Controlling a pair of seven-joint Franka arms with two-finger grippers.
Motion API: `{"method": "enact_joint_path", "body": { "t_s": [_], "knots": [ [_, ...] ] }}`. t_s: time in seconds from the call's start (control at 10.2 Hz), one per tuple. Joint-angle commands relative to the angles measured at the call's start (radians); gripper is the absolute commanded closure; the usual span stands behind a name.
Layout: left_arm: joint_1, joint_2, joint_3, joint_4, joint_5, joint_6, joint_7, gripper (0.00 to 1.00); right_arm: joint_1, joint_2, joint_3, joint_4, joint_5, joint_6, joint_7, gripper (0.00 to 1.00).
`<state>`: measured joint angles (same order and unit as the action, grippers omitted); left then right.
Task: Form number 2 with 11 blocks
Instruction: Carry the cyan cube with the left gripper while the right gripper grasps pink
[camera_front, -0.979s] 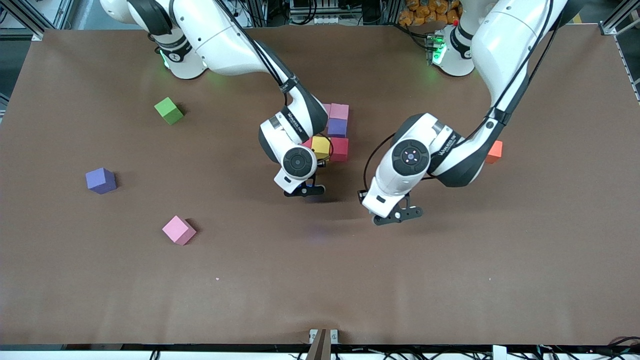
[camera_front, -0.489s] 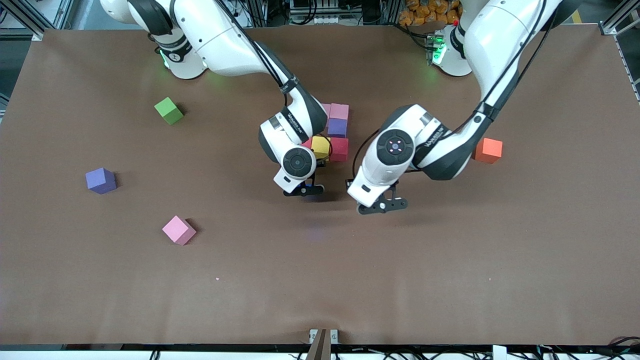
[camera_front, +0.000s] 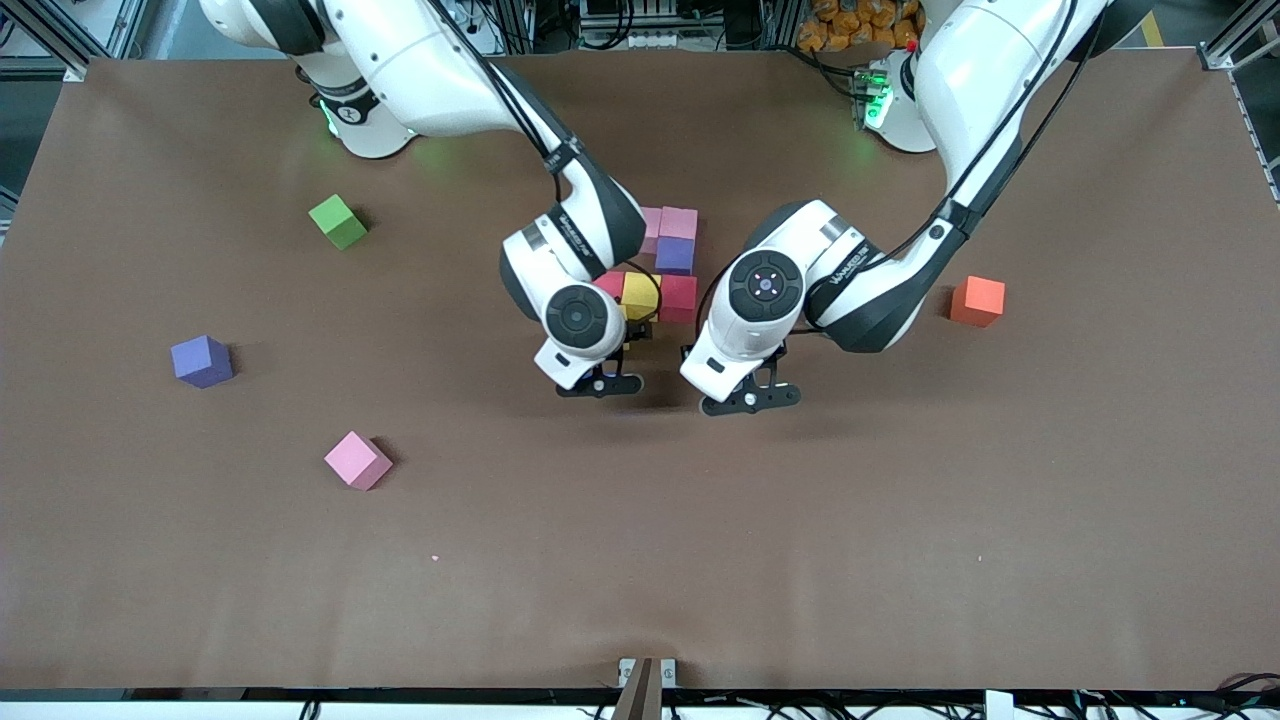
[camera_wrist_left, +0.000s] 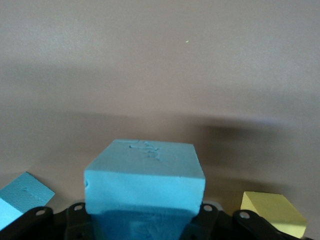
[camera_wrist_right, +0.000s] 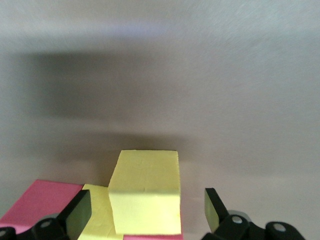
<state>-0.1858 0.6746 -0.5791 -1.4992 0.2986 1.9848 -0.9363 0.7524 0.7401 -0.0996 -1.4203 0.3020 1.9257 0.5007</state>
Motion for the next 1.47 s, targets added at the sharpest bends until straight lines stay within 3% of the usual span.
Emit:
{"method": "enact_joint_path", "body": {
  "t_s": [0.0,0.29,0.68,1.08,1.37],
  "knots": [
    [-0.058,-0.004,0.005,0.002,-0.013,-0.014,-0.053,1.00,-0.063,-0.083,0.001,-0.025,0.014,-0.046,0.009,0.00],
    [-0.118,0.034,0.022,0.091,-0.010,-0.001,-0.047,1.00,-0.256,-0.087,-0.003,-0.011,-0.006,-0.062,-0.205,0.00],
    [-0.268,0.107,0.172,0.224,-0.018,-0.001,-0.003,1.00,-0.459,-0.042,-0.002,0.029,-0.130,-0.016,-0.734,0.00],
    [-0.317,0.229,0.174,0.373,-0.018,0.003,-0.003,1.00,-0.496,0.004,-0.002,0.026,-0.265,0.085,-1.066,0.00],
    [-0.333,0.261,0.194,0.378,-0.018,0.051,0.051,1.00,-0.541,0.027,0.000,0.015,-0.258,0.151,-1.232,0.00]
  ]
}}
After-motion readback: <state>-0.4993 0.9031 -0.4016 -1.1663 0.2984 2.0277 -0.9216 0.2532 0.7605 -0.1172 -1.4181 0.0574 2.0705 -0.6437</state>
